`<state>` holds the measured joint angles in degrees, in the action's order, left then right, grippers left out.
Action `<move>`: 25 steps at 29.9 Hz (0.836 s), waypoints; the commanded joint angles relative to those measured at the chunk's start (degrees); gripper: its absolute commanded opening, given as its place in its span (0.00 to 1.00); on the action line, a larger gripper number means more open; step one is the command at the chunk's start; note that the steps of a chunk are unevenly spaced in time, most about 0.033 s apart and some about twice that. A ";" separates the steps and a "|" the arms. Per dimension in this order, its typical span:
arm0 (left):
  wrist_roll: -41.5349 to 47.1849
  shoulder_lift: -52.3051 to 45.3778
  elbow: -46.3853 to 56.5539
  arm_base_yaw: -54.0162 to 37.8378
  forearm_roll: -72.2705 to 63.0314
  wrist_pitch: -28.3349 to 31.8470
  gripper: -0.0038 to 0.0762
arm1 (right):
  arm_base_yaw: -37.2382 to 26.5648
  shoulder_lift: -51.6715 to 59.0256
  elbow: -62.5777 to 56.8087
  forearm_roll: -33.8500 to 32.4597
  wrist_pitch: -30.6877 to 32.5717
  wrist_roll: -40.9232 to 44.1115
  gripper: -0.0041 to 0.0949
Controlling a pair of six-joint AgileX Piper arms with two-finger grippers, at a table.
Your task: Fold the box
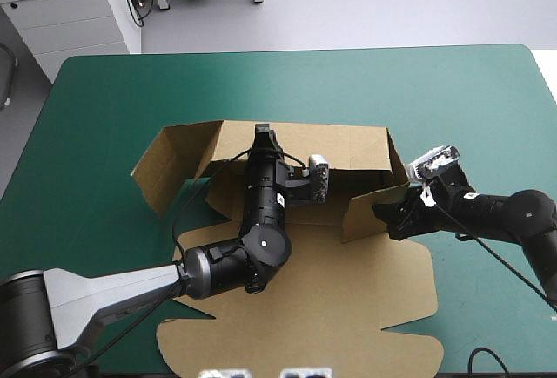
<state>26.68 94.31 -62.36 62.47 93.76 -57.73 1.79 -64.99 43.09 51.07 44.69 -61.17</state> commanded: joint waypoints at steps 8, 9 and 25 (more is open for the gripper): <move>0.61 -2.78 -1.37 0.38 5.51 -2.84 0.04 | 10.08 1.46 -3.92 5.42 -15.13 1.54 0.48; 0.61 -2.78 -1.37 0.38 5.51 -2.84 0.04 | 11.14 1.46 -3.92 5.42 -16.47 2.37 0.48; 0.61 -2.78 -1.37 0.38 5.51 -1.43 0.04 | 17.27 -0.16 -3.81 5.48 -33.75 7.50 0.48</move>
<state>26.62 94.31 -62.36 62.47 95.01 -58.40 18.92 -65.09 37.46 54.84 15.10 -52.24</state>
